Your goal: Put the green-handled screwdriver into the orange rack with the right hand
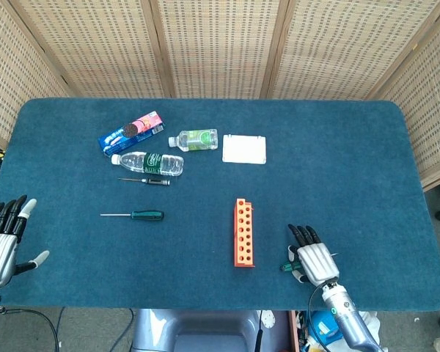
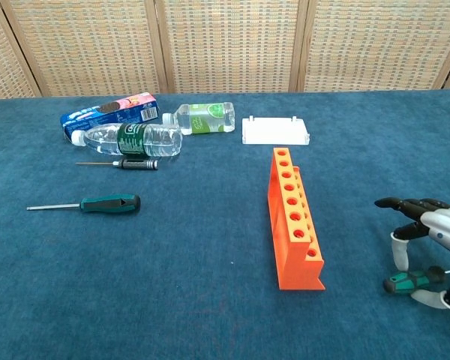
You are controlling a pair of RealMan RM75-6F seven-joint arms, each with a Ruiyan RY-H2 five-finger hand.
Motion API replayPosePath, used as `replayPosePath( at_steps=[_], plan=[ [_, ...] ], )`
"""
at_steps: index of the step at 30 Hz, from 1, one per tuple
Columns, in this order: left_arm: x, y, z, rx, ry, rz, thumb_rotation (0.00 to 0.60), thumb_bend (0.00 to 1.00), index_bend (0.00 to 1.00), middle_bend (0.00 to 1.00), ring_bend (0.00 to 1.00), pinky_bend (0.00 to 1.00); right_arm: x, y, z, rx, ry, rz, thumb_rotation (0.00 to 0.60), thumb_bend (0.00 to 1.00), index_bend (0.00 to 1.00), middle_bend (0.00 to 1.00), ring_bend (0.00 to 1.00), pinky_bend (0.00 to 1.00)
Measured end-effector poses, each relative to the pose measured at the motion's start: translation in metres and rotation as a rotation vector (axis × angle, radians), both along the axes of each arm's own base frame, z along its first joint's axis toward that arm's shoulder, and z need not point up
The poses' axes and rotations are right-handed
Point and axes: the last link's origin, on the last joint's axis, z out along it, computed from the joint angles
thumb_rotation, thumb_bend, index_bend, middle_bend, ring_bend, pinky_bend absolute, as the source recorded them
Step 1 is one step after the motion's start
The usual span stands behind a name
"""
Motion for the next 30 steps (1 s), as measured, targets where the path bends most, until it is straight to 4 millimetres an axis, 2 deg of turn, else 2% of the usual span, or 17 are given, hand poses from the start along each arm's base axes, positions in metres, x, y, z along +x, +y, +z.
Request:
replayPosePath(
  at_steps=[10,22,30],
  plan=[
    [0.0,0.0,0.001,0.003,0.0,-0.001,0.6,0.0,0.0,0.0,0.0,0.0,0.023,-0.008,0.026,-0.06,-0.125,-0.001,0.6,0.25,0.63,0.02,0.0,0.0],
    [0.0,0.0,0.001,0.004,-0.001,-0.005,0.6,0.0,0.0,0.0,0.0,0.0,0.066,-0.021,0.068,-0.068,-0.506,-0.156,0.6,0.25,0.63,0.02,0.0,0.0],
    [0.001,0.0,0.002,0.008,0.0,-0.011,0.6,0.0,0.0,0.0,0.0,0.0,0.085,-0.029,0.085,-0.01,-0.749,-0.305,0.6,0.25,0.63,0.02,0.0,0.0]
  ],
)
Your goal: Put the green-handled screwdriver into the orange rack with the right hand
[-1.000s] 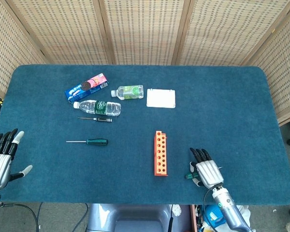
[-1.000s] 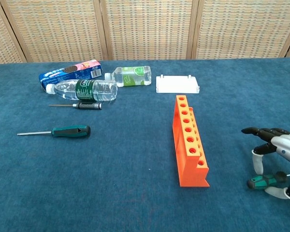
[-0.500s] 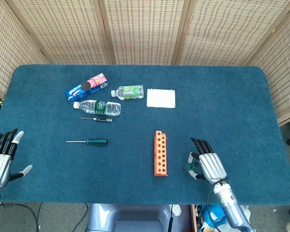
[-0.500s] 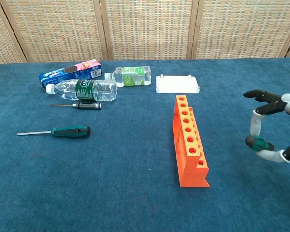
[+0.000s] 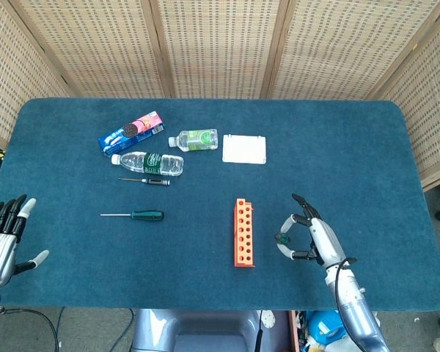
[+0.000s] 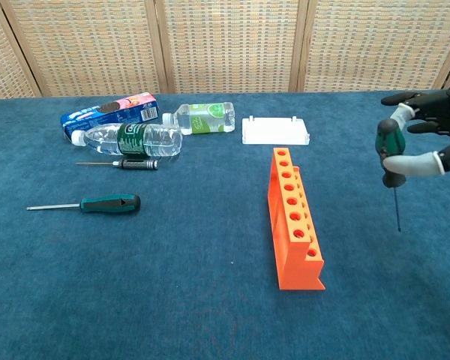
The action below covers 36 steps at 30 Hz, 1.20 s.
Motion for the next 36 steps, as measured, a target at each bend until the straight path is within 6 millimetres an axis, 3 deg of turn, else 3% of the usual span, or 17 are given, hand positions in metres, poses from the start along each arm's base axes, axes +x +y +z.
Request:
replayPosePath(
  at_steps=[7,17,36],
  plan=[
    [0.004,-0.001,0.002,0.022,0.0,-0.031,0.6,0.0,0.0,0.0,0.0,0.0,0.018,-0.019,0.018,0.003,-0.139,-0.053,0.6,0.25,0.63,0.02,0.0,0.0],
    [0.004,0.0,-0.003,0.023,0.008,-0.045,0.6,0.0,0.0,0.0,0.0,0.0,0.039,-0.031,0.021,-0.054,-0.246,-0.066,0.6,0.25,0.64,0.02,0.0,0.0],
    [0.003,0.0,-0.005,0.018,0.007,-0.043,0.6,0.0,0.0,0.0,0.0,0.0,0.07,-0.023,0.009,-0.062,-0.418,-0.091,0.6,0.25,0.65,0.03,0.0,0.0]
  ],
)
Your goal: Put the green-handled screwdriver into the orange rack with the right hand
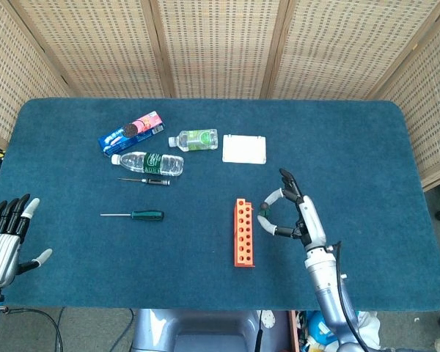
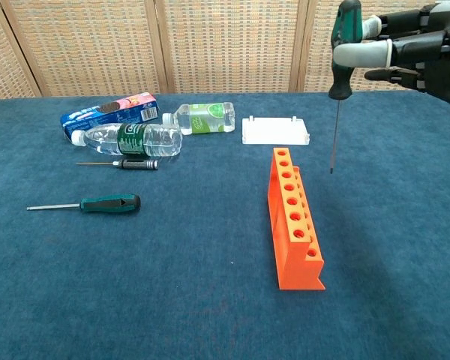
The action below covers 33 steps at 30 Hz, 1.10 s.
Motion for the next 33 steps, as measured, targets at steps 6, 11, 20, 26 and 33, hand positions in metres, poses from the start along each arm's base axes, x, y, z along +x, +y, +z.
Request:
replayPosePath(
  at_steps=[6,11,20,26,33],
  plan=[
    [0.0,0.0,0.001,0.004,-0.004,0.001,0.6,0.0,0.0,0.0,0.0,0.0,0.008,0.004,-0.005,0.009,-0.076,-0.011,0.6,0.25,0.65,0.03,0.0,0.0],
    [0.0,0.0,0.001,0.003,-0.004,0.001,0.6,0.0,0.0,0.0,0.0,0.0,0.011,0.004,-0.008,0.002,-0.098,-0.017,0.6,0.25,0.66,0.04,0.0,0.0],
    [0.0,0.0,0.001,0.002,-0.005,0.001,0.6,0.0,0.0,0.0,0.0,0.0,0.012,0.007,-0.017,0.01,-0.136,-0.032,0.6,0.25,0.66,0.04,0.0,0.0],
    [-0.001,0.001,0.001,0.001,-0.006,0.003,0.6,0.0,0.0,0.0,0.0,0.0,0.012,0.006,-0.022,0.012,-0.153,-0.04,0.6,0.25,0.66,0.05,0.0,0.0],
    [-0.001,0.001,0.001,0.001,-0.006,0.003,0.6,0.0,0.0,0.0,0.0,0.0,0.014,0.007,-0.024,0.013,-0.157,-0.033,0.6,0.25,0.66,0.05,0.0,0.0]
  ],
)
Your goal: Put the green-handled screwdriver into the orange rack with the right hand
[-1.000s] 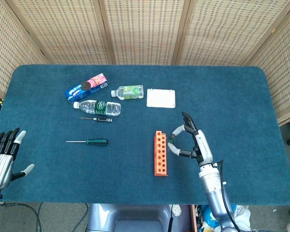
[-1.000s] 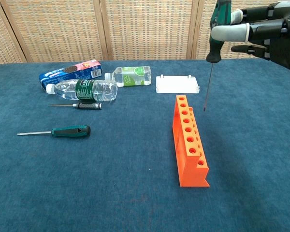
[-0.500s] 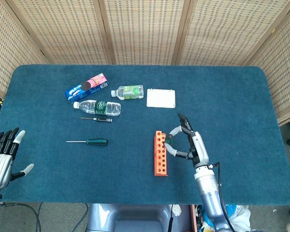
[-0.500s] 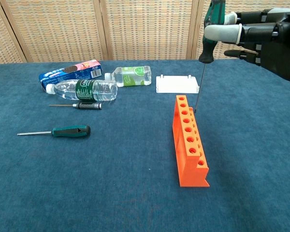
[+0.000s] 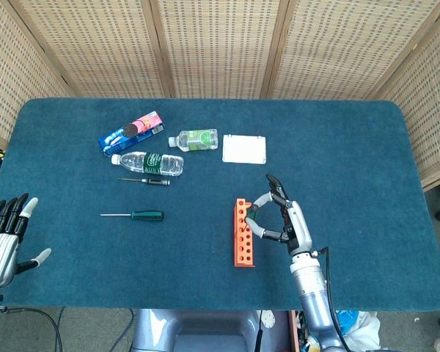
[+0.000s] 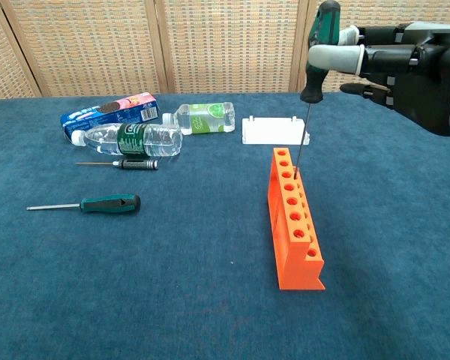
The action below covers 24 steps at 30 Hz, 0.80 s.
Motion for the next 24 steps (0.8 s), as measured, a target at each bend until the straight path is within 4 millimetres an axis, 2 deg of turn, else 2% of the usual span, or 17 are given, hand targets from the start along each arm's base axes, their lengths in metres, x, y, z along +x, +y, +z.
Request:
replayPosePath(
  at_steps=[14,24],
  plan=[
    [0.0,0.0,-0.001,-0.004,0.005,0.001,0.6,0.0,0.0,0.0,0.0,0.0,-0.009,-0.001,-0.008,0.015,0.001,-0.018,0.6,0.25,0.66,0.05,0.0,0.0],
    [0.0,0.0,-0.001,-0.003,0.003,0.002,0.6,0.0,0.0,0.0,0.0,0.0,-0.005,-0.002,-0.013,0.024,-0.002,-0.012,0.6,0.25,0.66,0.05,0.0,0.0]
  ],
)
